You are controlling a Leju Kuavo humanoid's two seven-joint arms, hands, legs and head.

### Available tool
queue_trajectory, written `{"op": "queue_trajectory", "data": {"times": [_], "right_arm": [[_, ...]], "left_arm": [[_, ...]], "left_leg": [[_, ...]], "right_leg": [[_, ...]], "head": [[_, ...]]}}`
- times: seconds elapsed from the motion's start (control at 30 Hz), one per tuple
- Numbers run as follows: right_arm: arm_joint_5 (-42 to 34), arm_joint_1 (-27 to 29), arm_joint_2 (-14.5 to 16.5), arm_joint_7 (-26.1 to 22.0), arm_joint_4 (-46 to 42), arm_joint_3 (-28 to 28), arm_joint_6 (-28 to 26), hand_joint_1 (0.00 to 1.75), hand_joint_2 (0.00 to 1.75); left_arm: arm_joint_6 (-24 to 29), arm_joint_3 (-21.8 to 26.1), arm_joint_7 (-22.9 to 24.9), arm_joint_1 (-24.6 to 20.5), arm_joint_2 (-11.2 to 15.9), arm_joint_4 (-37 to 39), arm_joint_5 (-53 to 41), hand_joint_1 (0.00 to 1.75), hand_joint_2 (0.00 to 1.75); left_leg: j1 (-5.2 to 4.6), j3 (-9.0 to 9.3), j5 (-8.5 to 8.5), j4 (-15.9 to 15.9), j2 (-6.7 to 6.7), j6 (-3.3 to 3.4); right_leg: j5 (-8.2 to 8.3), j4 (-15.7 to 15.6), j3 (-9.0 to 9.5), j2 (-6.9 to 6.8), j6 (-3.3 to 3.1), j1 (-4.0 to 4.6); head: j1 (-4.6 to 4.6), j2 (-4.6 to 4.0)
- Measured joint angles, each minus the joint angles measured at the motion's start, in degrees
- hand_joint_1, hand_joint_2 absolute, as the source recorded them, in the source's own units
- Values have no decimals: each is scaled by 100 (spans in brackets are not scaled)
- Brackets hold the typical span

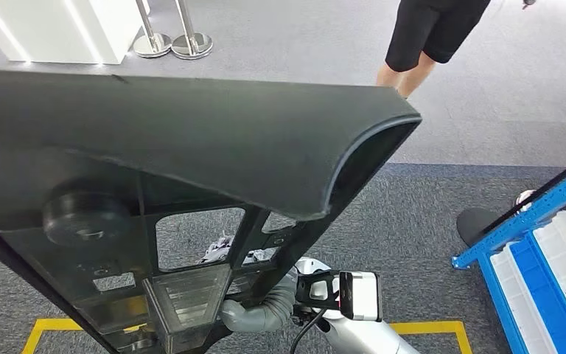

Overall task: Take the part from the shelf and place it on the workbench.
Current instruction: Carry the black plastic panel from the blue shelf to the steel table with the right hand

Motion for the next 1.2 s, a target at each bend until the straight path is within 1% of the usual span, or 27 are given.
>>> {"op": "queue_trajectory", "data": {"times": [0.03, 0.07, 0.13, 0.17, 0.2, 0.27, 0.3, 0.33, 0.4, 0.47, 0.5, 0.53, 0.57, 0.63, 0.67, 0.7, 0.77, 0.8, 0.83, 0.9, 0.97, 1.0, 1.03, 1.07, 1.13, 1.17, 1.2], "right_arm": [[-3, -3, -5, 0, 11, -1, 5, 175, 175], [-6, -9, -7, 0, 17, -1, 9, 175, 175], [-20, -23, -7, -3, 27, -4, 12, 175, 175], [-38, -29, -7, -8, 36, -10, 12, 175, 175], [-61, -35, -7, -15, 46, -19, 13, 175, 175], [-103, -59, 1, -32, 63, -45, 13, 175, 175], [-118, -78, 8, -39, 66, -59, 13, 175, 175], [-133, -96, 15, -45, 63, -76, 13, 175, 175], [-159, -116, 15, -49, 57, -115, 11, 175, 175], [-163, -118, 3, -46, 55, -151, 2, 175, 175], [-157, -117, -2, -44, 55, -164, -6, 175, 175], [-148, -117, -5, -42, 55, -174, -16, 175, 175], [-136, -119, -6, -38, 54, -182, -26, 175, 175], [-111, -127, -7, -22, 50, -188, -38, 175, 175], [-102, -132, -7, -14, 46, -190, -42, 175, 175], [-94, -136, -7, -6, 42, -191, -45, 175, 175], [-87, -146, -3, 3, 32, -192, -51, 175, 175], [-86, -154, 0, 7, 27, -192, -51, 175, 175], [-86, -162, 3, 11, 23, -191, -50, 175, 175], [-86, -171, -1, 18, 22, -192, -44, 175, 175], [-86, -171, -10, 22, 34, -192, -35, 175, 175], [-86, -171, -12, 24, 39, -192, -31, 175, 175], [-86, -172, -13, 24, 42, -191, -27, 175, 175], [-86, -175, -13, 24, 43, -191, -24, 175, 175], [-86, -190, -11, 25, 43, -191, -25, 175, 175], [-86, -200, -11, 25, 43, -191, -26, 175, 175], [-86, -210, -10, 29, 42, -191, -30, 175, 175]], "left_arm": [[20, -3, 25, 6, -8, 0, 0, 0, 175], [34, -4, 44, 9, -17, 0, 0, 0, 175], [53, -5, 71, 4, -41, 0, 0, 0, 175], [62, -7, 86, 5, -49, 0, 0, 0, 175], [70, -7, 101, 13, -54, 0, 0, 0, 175], [82, -9, 124, 43, -56, 0, 0, 0, 175], [83, -10, 127, 54, -61, 0, 1, 0, 175], [83, -11, 128, 56, -66, 0, 2, 0, 175], [76, -17, 114, 36, -76, 0, 2, 0, 175], [58, -27, 79, 26, -80, 0, 2, 0, 175], [44, -32, 59, 33, -83, 0, 2, 0, 175], [24, -35, 45, 42, -85, 0, 2, 0, 175], [2, -37, 37, 48, -86, 0, 2, 0, 175], [-37, -37, 37, 34, -93, 0, 2, 0, 175], [-47, -37, 40, 23, -97, 0, 2, 0, 175], [-54, -37, 43, 16, -102, 0, 2, 0, 175], [-64, -37, 53, 23, -104, 0, 2, 0, 175], [-70, -37, 60, 29, -107, 0, 2, 0, 175], [-79, -36, 69, 28, -110, 0, 2, 0, 175], [-91, -34, 103, 9, -114, 0, 2, 0, 175], [-81, -33, 158, -2, -112, 0, 2, 0, 175], [-72, -32, 184, 2, -111, 0, 2, 0, 175], [-61, -31, 200, 8, -110, 0, 2, 0, 175], [-54, -31, 210, 11, -109, 0, 2, 0, 175], [-42, -30, 218, 7, -112, 0, 2, 0, 175], [-25, -29, 221, 7, -112, 0, 2, 0, 175], [8, -22, 226, 13, -110, 1, 2, 0, 175]], "left_leg": [[-4, 3, -3, 9, -86, -2], [-6, 7, -7, 21, -173, -8], [-12, -6, -19, 48, -322, -38], [-10, -21, -23, 57, -382, -63], [-2, -37, -23, 55, -433, -95], [20, -57, -21, 45, -492, -161], [15, -81, -56, 92, -410, -186], [8, -146, -144, 231, -268, -209], [5, -448, -478, 856, 81, -249], [35, -796, -747, 1545, 214, -292], [49, -851, -740, 1653, 233, -309], [62, -775, -620, 1514, 255, -321], [70, -579, -423, 1152, 312, -328], [53, -152, -142, 354, 557, -293], [38, -35, -87, 128, 641, -256], [20, -6, -96, 54, 676, -213], [12, -19, -86, 56, 554, -136], [17, -15, -80, 45, 491, -102], [24, -8, -69, 31, 425, -65], [31, 0, -54, 17, 292, -9], [14, -3, -53, 22, 142, 16], [3, -1, -53, 25, 58, 19], [-6, 3, -53, 30, -31, 19], [-12, 8, -54, 35, -122, 17], [-18, 8, -59, 51, -288, 3], [-14, -3, -61, 56, -355, -18], [-4, -18, -60, 57, -410, -46]], "right_leg": [[190, -208, 58, 20, -20, 0], [447, -612, 216, 92, -46, 0], [778, -1368, 530, 317, -88, -2], [840, -1572, 614, 394, -102, -1], [830, -1630, 636, 408, -114, 4], [856, -1678, 662, 292, -164, 2], [870, -1719, 690, 229, -199, -4], [883, -1762, 721, 157, -232, -12], [879, -1807, 762, -1, -272, -6], [858, -1804, 770, -167, -278, 8], [846, -1802, 774, -243, -269, 10], [833, -1797, 783, -314, -257, 9], [814, -1787, 797, -383, -239, 7], [768, -1761, 825, -499, -189, 23], [750, -1749, 834, -544, -161, 39], [737, -1744, 841, -586, -133, 56], [714, -1739, 858, -667, -73, 60], [675, -1705, 858, -611, -38, 42], [584, -1581, 814, -487, -8, 22], [250, -973, 531, -156, 25, -9], [-46, -180, 108, -32, 23, -7], [-50, 13, -17, -18, 13, -5], [69, -35, -30, -6, -8, -3], [287, -327, 77, 32, -38, 0], [710, -1168, 437, 241, -104, 5], [821, -1466, 566, 333, -123, 9], [855, -1618, 629, 389, -135, 18]], "head": [[-1, 0], [0, 0], [0, 0], [0, 0], [-1, 0], [-1, 0], [-2, 0], [-1, 0], [-1, 0], [-1, 0], [-1, 0], [-1, 0], [-1, 0], [-1, 0], [-1, 0], [-1, 0], [0, 0], [0, 0], [1, 0], [1, 0], [1, 0], [1, 0], [1, 0], [1, 0], [1, 0], [1, 0], [1, 0]]}}
